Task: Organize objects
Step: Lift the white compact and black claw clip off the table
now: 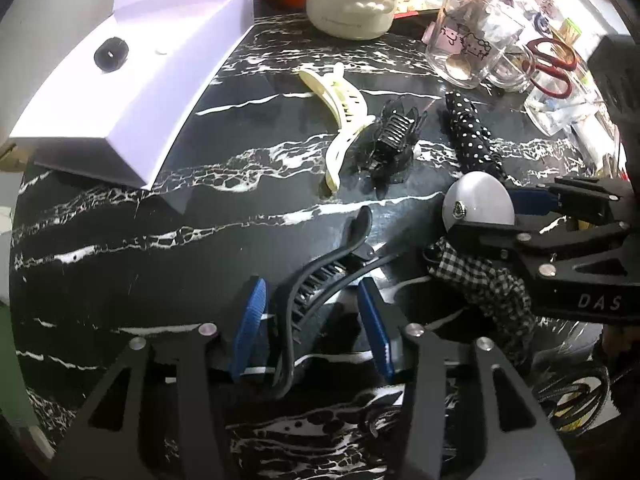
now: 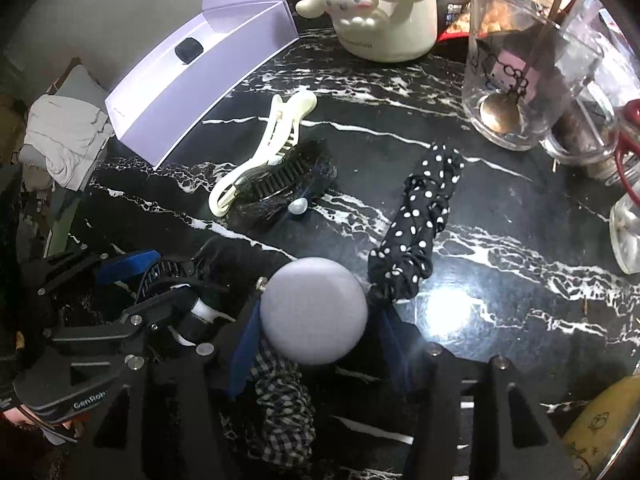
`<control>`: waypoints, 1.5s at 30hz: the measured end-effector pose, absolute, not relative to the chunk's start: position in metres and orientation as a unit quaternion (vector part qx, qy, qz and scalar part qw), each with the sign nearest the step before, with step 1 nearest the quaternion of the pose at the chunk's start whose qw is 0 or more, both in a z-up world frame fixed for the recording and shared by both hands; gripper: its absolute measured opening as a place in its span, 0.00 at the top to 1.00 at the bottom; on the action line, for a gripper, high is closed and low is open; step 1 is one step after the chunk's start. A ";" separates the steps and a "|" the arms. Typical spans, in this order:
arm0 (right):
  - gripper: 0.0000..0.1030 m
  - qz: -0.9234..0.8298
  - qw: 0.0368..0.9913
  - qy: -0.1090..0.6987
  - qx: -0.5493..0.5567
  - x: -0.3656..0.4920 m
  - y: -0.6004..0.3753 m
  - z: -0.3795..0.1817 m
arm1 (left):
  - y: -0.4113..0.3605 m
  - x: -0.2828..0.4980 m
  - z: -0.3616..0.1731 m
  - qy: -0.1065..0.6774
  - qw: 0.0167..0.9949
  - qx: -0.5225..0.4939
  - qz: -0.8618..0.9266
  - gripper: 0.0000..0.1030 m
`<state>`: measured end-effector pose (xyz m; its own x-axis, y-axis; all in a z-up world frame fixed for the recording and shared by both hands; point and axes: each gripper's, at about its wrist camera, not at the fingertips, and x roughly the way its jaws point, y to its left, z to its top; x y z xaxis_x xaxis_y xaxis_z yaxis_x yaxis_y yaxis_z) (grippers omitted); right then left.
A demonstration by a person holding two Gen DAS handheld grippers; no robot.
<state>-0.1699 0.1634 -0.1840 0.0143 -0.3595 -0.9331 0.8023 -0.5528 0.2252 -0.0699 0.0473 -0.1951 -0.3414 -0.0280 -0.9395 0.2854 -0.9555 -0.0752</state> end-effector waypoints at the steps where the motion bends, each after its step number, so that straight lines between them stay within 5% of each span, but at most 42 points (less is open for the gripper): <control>1: 0.44 -0.676 0.431 0.194 0.566 -0.170 0.164 -0.184 | 0.048 -0.070 -0.195 0.109 0.094 0.566 -0.812 0.56; 6: 0.48 -0.666 0.442 0.195 0.568 -0.167 0.164 -0.184 | 0.052 -0.074 -0.195 0.076 0.089 0.572 -0.812 0.83; 45: 0.48 -0.683 0.452 0.226 0.527 -0.107 0.147 -0.083 | 0.008 -0.037 -0.088 0.080 0.061 0.551 -0.828 0.83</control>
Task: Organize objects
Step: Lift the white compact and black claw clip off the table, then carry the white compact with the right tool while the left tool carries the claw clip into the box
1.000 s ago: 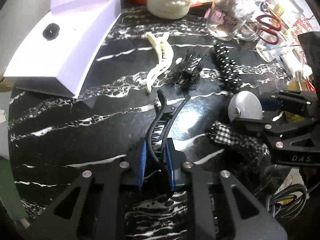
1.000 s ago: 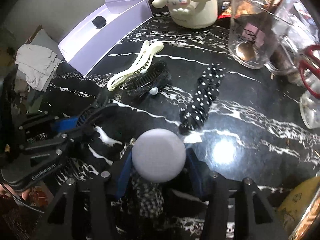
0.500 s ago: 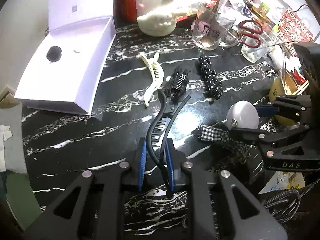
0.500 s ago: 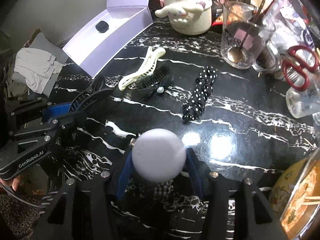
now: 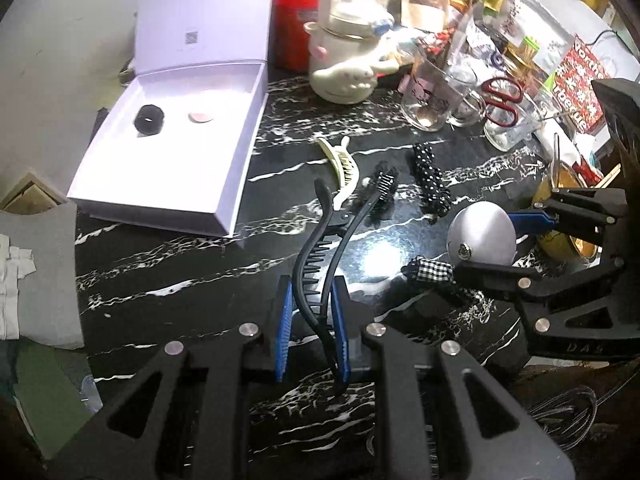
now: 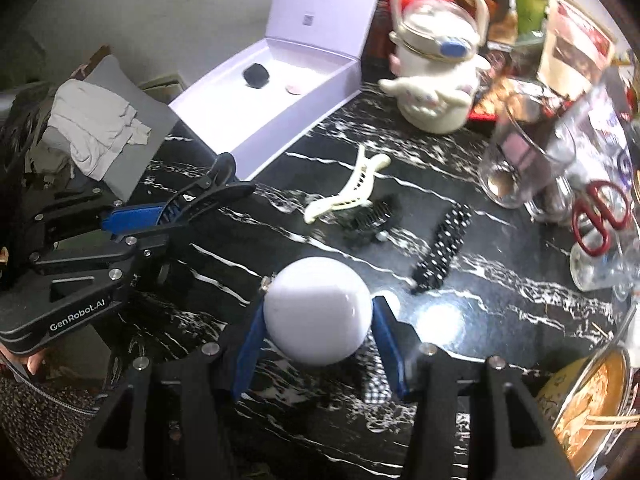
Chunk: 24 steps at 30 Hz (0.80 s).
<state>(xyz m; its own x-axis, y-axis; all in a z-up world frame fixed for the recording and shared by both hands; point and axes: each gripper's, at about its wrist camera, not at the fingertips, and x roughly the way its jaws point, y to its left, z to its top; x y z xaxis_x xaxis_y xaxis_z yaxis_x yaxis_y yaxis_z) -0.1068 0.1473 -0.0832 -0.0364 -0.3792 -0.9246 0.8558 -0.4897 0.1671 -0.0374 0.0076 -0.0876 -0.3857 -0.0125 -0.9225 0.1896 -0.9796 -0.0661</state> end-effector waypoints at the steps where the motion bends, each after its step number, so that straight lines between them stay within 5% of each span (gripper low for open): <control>1: 0.48 -0.683 0.454 0.227 0.525 -0.104 0.144 -0.082 | 0.005 -0.034 -0.086 0.081 0.062 0.550 -0.829 0.83; 24: 0.48 -0.672 0.513 0.276 0.457 -0.078 0.045 -0.043 | -0.079 -0.012 -0.073 0.117 0.109 0.528 -0.834 0.83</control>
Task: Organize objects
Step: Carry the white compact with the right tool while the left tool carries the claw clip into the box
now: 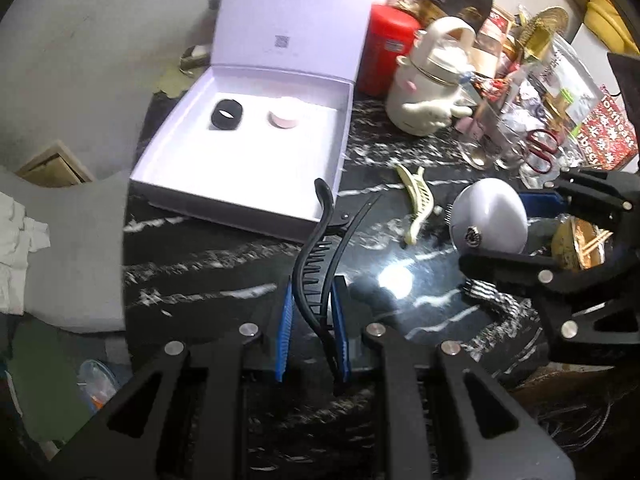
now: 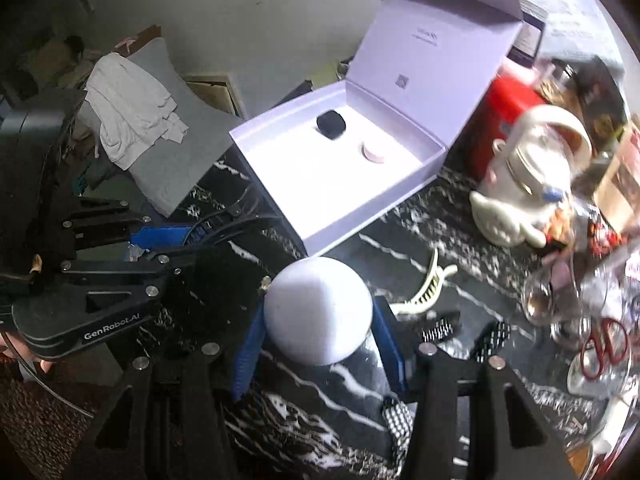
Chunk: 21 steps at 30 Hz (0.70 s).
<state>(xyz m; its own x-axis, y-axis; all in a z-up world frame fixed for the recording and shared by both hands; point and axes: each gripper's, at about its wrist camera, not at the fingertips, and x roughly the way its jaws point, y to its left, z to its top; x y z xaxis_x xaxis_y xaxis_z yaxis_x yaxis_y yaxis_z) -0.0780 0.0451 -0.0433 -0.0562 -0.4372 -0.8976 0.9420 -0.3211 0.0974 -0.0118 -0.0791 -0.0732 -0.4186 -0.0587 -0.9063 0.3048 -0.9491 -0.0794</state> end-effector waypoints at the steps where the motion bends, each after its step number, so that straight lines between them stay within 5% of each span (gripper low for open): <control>1: 0.48 -0.672 0.514 0.277 0.456 -0.079 0.041 -0.043 | -0.084 -0.014 -0.073 0.116 0.111 0.527 -0.834 0.83; 21: 0.48 -0.658 0.523 0.279 0.464 -0.124 -0.048 -0.070 | -0.168 -0.072 -0.094 0.140 0.129 0.538 -0.821 0.83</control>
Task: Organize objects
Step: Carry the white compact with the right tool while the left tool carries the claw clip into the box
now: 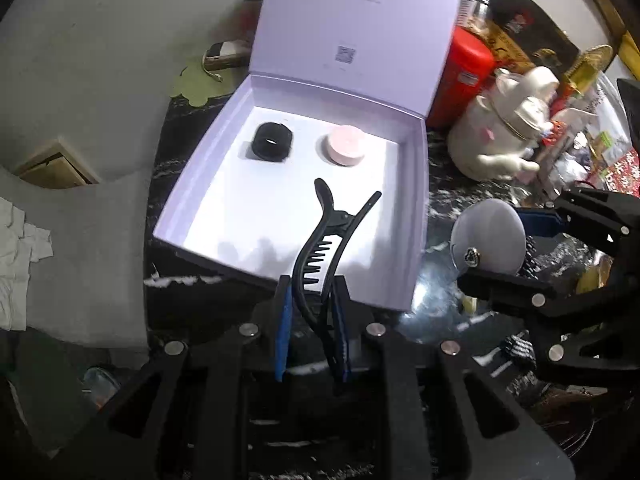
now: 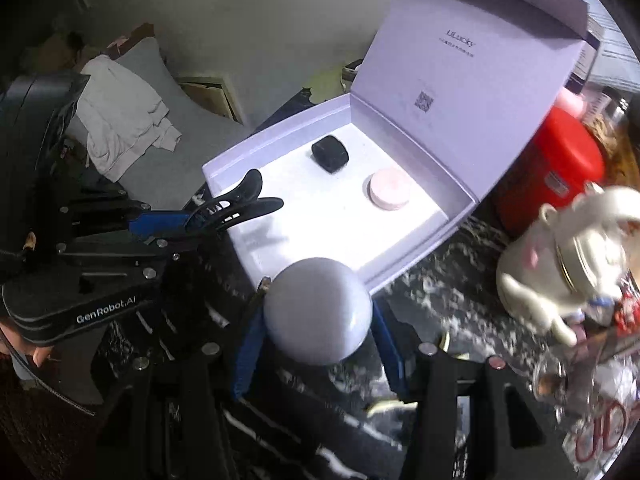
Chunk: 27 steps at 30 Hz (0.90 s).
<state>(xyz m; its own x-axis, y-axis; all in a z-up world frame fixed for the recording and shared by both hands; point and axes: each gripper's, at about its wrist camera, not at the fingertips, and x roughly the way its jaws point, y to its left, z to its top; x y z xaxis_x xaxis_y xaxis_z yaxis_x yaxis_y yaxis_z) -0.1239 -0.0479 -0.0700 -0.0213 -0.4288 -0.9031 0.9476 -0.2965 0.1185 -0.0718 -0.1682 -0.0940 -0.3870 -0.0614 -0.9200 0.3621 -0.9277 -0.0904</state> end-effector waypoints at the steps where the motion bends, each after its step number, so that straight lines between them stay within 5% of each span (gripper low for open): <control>1: 0.48 -0.658 0.524 0.279 0.464 -0.127 -0.053 -0.072 | -0.173 -0.075 -0.096 0.140 0.131 0.539 -0.821 0.83; 27: 0.48 -0.661 0.513 0.276 0.474 -0.198 -0.132 -0.124 | -0.235 -0.136 -0.158 0.144 0.129 0.565 -0.802 0.83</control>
<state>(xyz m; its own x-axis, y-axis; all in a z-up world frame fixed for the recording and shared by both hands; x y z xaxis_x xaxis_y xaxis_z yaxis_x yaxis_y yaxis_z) -0.1984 -0.1315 -0.1242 -0.0250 -0.4157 -0.9092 0.9389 -0.3220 0.1214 -0.1362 -0.2345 -0.1584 -0.3271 -0.0448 -0.9439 0.3705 -0.9250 -0.0845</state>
